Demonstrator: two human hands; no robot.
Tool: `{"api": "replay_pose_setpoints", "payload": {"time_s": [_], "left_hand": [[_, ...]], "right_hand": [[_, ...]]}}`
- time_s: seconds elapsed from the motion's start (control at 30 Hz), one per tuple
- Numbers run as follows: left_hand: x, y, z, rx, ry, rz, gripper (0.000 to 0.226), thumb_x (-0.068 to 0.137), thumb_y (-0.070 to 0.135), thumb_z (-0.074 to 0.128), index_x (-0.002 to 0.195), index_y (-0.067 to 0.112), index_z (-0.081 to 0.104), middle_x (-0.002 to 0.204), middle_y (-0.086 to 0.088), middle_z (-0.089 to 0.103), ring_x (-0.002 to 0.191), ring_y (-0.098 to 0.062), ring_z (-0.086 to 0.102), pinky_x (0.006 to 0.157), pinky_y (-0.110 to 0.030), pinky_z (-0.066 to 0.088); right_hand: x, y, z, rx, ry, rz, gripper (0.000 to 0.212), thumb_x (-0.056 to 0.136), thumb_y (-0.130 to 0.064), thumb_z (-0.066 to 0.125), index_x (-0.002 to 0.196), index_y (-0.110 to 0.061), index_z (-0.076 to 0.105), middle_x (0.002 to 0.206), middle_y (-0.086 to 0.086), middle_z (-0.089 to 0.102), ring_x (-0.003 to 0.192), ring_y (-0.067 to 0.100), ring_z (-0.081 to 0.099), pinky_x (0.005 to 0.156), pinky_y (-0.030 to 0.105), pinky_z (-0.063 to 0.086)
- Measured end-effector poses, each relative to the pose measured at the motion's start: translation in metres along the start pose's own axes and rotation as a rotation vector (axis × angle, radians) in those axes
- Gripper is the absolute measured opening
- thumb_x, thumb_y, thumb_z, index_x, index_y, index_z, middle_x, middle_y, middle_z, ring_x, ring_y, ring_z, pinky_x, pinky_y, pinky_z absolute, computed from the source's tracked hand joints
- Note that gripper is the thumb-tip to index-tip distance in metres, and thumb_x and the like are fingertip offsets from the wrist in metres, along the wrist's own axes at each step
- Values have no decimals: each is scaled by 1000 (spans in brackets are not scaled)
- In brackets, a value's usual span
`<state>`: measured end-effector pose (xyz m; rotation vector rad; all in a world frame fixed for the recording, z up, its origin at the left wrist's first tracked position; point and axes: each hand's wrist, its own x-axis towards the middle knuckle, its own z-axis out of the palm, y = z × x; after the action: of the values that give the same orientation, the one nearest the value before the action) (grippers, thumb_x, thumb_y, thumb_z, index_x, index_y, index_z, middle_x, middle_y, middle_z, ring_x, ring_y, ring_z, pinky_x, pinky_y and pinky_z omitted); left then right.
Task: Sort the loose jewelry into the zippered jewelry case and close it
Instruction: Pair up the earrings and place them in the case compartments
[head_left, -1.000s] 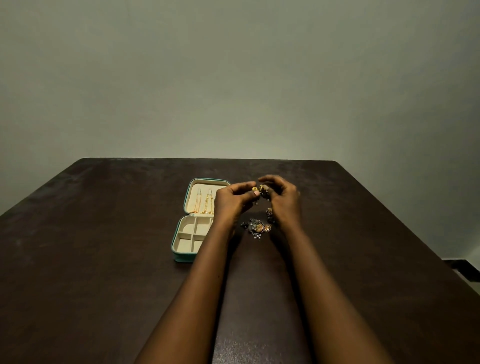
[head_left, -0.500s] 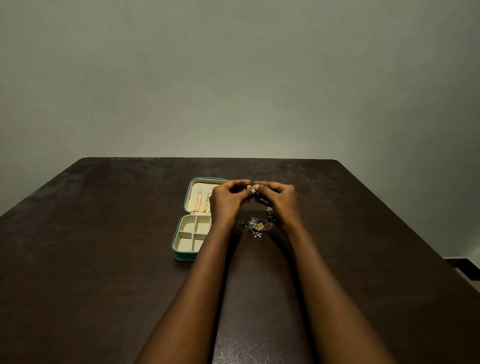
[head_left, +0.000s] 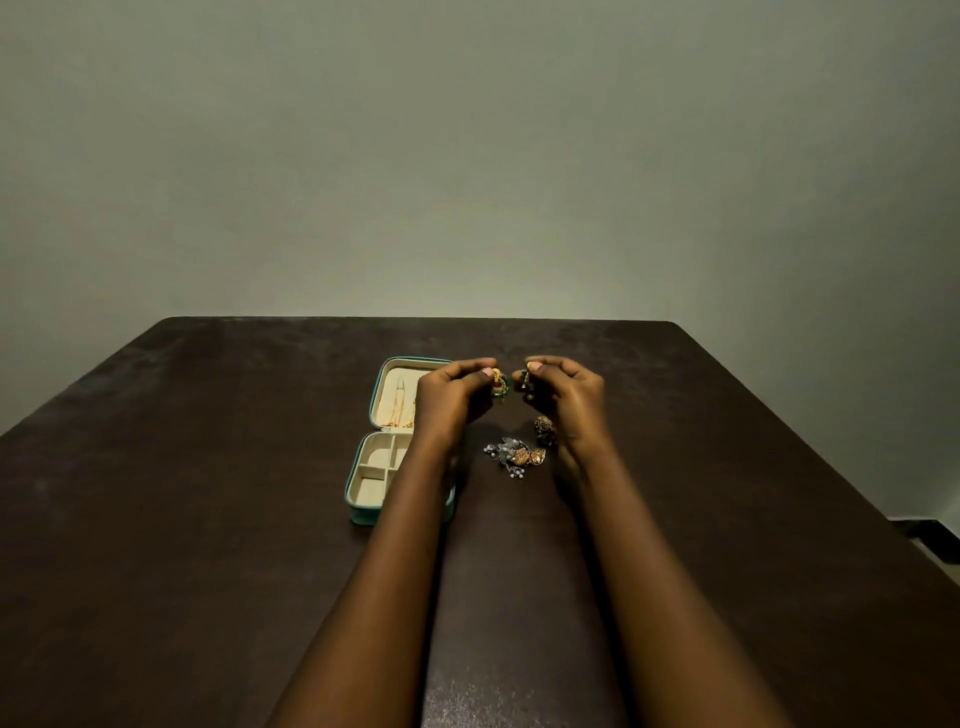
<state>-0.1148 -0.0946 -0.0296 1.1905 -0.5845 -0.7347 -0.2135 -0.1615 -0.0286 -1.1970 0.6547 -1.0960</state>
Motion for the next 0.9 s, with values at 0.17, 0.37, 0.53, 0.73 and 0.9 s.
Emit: {"api": "replay_pose_setpoints", "payload": {"time_s": [0.17,0.37,0.53,0.73,0.9], "left_hand": [[1,5,-8,-76,-31,-40,19,87,4,55,99,8,69,79,-3,68,72,-11,65,72,-24,51],[-1,7,-15,-136,-59,-70,16,86,4,55,91,9,69,66,3,72,63,-8,68,66,-19,55],[-4,12,-18,-129,-89,-82,17,88,4,52,96,5,67,65,4,71,63,-7,67,61,-17,55],[-5,14,-20,-96,-85,-64,16,86,5,55,93,8,69,70,2,72,74,-13,67,66,-19,56],[-7,16,-23,-98,-95,-91,20,89,5,52,103,1,66,70,2,73,68,-8,69,65,-18,57]], "right_hand": [[-4,-6,-2,160,-114,61,12,85,-3,55,84,-8,66,68,-1,73,69,10,67,63,21,52],[-4,-5,-1,143,-129,59,15,86,-1,53,85,-4,67,68,1,73,66,10,68,62,21,54],[-3,-6,-1,138,-116,65,21,89,-2,46,82,1,66,64,2,72,61,10,67,57,22,55],[-3,-6,0,85,-111,60,23,88,1,45,79,2,66,60,1,70,58,11,66,57,22,57],[-3,-5,1,143,-122,77,29,87,4,38,82,4,66,71,9,71,67,18,66,60,24,57]]}}
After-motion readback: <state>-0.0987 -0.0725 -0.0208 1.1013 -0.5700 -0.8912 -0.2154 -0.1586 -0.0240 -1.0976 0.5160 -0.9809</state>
